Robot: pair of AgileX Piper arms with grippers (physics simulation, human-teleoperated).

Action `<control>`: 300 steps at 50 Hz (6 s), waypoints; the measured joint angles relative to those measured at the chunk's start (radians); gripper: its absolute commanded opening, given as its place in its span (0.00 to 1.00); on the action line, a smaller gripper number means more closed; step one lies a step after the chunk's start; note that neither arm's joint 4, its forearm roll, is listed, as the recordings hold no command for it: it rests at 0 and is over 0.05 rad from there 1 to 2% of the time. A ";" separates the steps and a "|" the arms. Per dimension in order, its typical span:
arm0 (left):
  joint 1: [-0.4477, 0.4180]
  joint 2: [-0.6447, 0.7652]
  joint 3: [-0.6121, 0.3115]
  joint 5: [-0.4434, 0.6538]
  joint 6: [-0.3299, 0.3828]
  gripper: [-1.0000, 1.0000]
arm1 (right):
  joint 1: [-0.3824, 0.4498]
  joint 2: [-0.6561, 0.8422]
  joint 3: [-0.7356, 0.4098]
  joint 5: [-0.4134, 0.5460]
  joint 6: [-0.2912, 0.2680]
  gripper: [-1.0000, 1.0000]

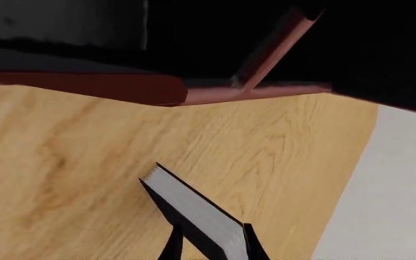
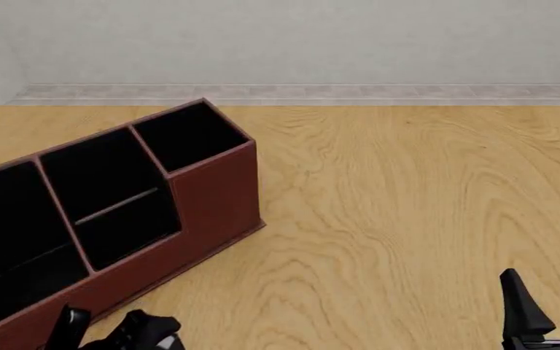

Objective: Pick up the book and place it in the left compartment of the caddy.

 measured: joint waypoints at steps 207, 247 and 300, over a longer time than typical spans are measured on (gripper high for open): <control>0.806 -0.305 -0.708 1.121 0.861 0.00 | 0.000 0.000 0.000 0.000 0.000 1.00; 0.841 -0.216 -0.769 1.121 0.889 0.00 | 0.000 0.000 0.000 0.000 0.000 1.00; 0.910 -0.061 -0.857 1.098 0.926 0.00 | 0.000 0.000 0.000 0.000 0.000 1.00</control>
